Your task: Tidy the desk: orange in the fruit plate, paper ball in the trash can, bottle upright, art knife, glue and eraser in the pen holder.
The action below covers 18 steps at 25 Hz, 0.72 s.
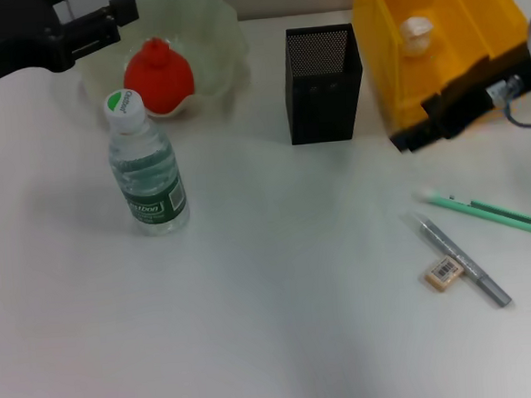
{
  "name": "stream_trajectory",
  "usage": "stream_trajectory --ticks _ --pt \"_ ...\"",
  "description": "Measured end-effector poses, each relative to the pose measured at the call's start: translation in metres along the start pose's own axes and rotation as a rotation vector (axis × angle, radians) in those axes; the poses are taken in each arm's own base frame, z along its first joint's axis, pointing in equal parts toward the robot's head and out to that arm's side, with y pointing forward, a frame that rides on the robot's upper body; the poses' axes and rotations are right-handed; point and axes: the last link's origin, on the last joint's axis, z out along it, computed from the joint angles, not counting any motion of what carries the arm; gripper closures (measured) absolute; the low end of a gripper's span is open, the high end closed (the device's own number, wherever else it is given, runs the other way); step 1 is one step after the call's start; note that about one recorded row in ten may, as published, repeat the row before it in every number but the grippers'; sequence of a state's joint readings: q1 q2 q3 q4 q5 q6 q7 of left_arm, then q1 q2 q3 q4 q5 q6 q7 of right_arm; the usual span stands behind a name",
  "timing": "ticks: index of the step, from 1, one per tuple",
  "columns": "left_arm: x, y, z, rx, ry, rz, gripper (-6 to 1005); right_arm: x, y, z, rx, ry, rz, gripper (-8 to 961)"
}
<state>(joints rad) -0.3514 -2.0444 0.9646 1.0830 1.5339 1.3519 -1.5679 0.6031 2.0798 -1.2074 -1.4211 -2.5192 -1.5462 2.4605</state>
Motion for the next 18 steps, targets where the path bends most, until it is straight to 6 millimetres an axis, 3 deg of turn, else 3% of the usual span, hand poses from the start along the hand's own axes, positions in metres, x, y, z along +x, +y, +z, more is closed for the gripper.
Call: stream_trajectory --ticks 11,18 --pt "0.006 -0.006 0.007 0.026 0.003 0.073 334 0.032 -0.012 0.017 -0.004 0.141 -0.032 252" --pt "0.000 -0.013 0.001 0.062 0.016 0.054 335 0.036 -0.015 0.025 -0.008 0.144 -0.058 252"
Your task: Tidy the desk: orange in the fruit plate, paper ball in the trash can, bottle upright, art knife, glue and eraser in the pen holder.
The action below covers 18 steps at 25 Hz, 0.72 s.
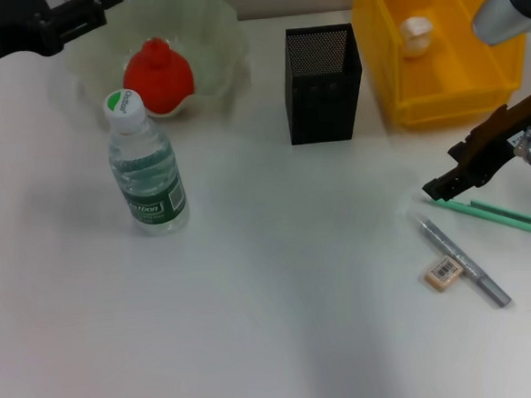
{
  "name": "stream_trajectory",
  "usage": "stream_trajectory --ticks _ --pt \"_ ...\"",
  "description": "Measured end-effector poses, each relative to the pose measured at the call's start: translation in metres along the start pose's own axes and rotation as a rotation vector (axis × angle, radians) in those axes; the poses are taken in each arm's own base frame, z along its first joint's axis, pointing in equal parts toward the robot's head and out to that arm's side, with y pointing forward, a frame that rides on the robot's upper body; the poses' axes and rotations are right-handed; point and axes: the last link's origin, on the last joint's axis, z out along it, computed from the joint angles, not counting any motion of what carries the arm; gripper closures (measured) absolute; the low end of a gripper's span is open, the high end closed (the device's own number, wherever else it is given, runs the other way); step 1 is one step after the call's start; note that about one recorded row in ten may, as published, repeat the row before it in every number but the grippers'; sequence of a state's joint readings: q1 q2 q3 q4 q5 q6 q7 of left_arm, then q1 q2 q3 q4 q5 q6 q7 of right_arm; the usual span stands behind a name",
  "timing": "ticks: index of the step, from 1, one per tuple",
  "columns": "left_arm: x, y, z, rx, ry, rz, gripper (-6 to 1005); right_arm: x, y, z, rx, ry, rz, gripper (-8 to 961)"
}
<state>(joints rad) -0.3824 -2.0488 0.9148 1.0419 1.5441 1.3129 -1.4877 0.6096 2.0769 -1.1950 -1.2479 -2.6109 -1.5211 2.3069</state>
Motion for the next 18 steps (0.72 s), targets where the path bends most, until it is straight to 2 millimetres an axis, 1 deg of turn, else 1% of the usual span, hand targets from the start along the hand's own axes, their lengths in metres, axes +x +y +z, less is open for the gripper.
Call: stream_trajectory --ticks 5,9,18 --pt "-0.003 -0.004 -0.003 0.030 0.021 -0.014 335 0.000 -0.003 0.007 0.016 0.019 -0.040 252" --pt "-0.003 -0.003 -0.001 0.036 0.032 -0.021 336 -0.001 -0.005 0.010 0.031 0.048 -0.080 252" --pt "-0.005 -0.005 0.003 0.049 0.055 -0.062 336 0.000 -0.006 0.025 0.012 0.084 -0.139 253"
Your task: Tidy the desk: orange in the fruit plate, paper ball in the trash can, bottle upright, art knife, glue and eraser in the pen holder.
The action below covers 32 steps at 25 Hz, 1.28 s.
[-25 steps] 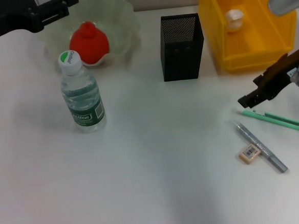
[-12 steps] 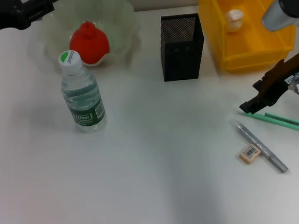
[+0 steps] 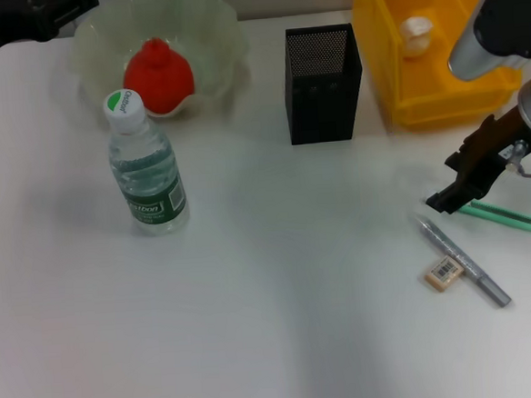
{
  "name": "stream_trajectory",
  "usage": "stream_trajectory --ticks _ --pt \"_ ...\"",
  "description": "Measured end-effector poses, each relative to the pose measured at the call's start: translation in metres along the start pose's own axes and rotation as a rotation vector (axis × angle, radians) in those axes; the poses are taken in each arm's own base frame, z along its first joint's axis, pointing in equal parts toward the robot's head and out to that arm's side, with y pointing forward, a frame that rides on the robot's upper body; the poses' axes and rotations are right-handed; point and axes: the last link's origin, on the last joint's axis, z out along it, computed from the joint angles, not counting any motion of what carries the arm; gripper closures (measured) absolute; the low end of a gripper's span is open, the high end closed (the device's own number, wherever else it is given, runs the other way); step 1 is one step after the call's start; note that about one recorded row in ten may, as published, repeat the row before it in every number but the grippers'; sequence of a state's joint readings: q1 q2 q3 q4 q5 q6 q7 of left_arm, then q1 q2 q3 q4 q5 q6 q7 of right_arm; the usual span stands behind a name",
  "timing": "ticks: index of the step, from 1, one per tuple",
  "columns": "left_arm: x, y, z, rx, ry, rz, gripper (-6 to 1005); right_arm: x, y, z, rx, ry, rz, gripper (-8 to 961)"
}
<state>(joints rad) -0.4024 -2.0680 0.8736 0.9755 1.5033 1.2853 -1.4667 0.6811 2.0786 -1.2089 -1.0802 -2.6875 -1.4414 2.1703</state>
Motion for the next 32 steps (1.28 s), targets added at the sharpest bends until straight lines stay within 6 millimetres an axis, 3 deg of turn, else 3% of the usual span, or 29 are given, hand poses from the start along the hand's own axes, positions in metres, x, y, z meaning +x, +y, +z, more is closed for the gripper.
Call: stream_trajectory --ticks 18,32 --pt "-0.002 -0.005 0.002 0.035 -0.001 0.009 337 -0.002 -0.001 0.014 -0.008 0.040 -0.011 253" --pt "-0.002 -0.005 0.001 0.036 -0.001 0.010 337 -0.001 0.000 0.019 -0.030 0.060 -0.003 518"
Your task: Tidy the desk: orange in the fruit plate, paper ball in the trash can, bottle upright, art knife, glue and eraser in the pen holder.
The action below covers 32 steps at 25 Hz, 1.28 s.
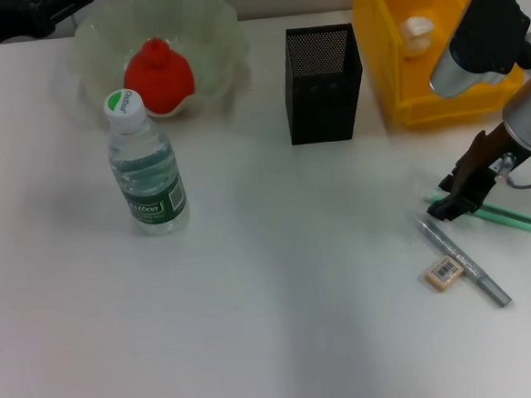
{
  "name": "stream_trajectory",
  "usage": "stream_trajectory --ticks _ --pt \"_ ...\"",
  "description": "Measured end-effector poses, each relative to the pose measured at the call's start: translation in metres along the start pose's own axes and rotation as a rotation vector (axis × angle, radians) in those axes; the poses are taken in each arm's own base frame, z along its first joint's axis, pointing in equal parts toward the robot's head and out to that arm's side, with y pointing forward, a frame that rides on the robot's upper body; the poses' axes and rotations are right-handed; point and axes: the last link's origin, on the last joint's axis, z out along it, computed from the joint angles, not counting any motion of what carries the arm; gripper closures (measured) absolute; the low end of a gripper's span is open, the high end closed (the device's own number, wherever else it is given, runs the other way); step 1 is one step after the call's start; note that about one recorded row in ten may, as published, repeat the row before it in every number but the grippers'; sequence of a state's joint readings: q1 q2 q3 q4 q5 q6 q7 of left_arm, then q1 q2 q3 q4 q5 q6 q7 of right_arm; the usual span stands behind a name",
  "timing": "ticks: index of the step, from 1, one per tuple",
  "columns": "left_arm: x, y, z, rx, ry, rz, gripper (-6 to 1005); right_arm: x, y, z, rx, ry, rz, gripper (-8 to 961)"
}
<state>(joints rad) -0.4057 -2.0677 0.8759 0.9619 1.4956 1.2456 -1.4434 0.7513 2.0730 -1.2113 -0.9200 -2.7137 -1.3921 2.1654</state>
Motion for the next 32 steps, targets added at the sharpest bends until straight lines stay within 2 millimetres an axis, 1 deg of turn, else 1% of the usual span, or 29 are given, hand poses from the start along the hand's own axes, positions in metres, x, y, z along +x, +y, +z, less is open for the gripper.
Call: stream_trajectory --ticks 11,16,22,23,24,26,27,28,29,32 --pt "-0.001 0.000 -0.003 0.005 -0.002 0.000 336 0.002 -0.001 0.000 -0.001 -0.003 0.019 606" --pt "-0.001 0.000 -0.002 0.005 -0.002 0.000 336 0.004 -0.003 0.000 -0.005 -0.007 0.036 694" --pt "0.000 0.000 -0.001 0.003 0.001 0.005 336 0.005 -0.008 -0.006 -0.011 -0.024 0.062 769" --pt "0.001 0.000 -0.001 0.002 0.002 0.006 336 0.006 -0.011 -0.011 -0.015 -0.038 0.079 781" --pt "0.001 0.000 -0.001 0.001 0.003 0.008 336 0.006 -0.011 -0.011 -0.015 -0.038 0.079 778" --pt "0.003 0.000 0.001 -0.001 0.006 0.011 336 0.008 -0.013 -0.021 -0.019 -0.065 0.102 771" --pt "0.003 0.000 0.001 -0.001 0.007 0.011 336 0.009 -0.015 -0.028 -0.021 -0.084 0.115 768" --pt "0.004 0.000 0.001 0.000 0.012 0.010 336 0.011 -0.017 -0.042 -0.035 -0.140 0.138 765" --pt "0.004 0.000 0.001 0.000 0.012 0.010 336 0.011 -0.017 -0.042 -0.035 -0.140 0.138 762" --pt "0.006 -0.001 0.000 0.003 0.020 0.009 336 0.015 -0.019 -0.066 -0.089 -0.275 0.175 752"
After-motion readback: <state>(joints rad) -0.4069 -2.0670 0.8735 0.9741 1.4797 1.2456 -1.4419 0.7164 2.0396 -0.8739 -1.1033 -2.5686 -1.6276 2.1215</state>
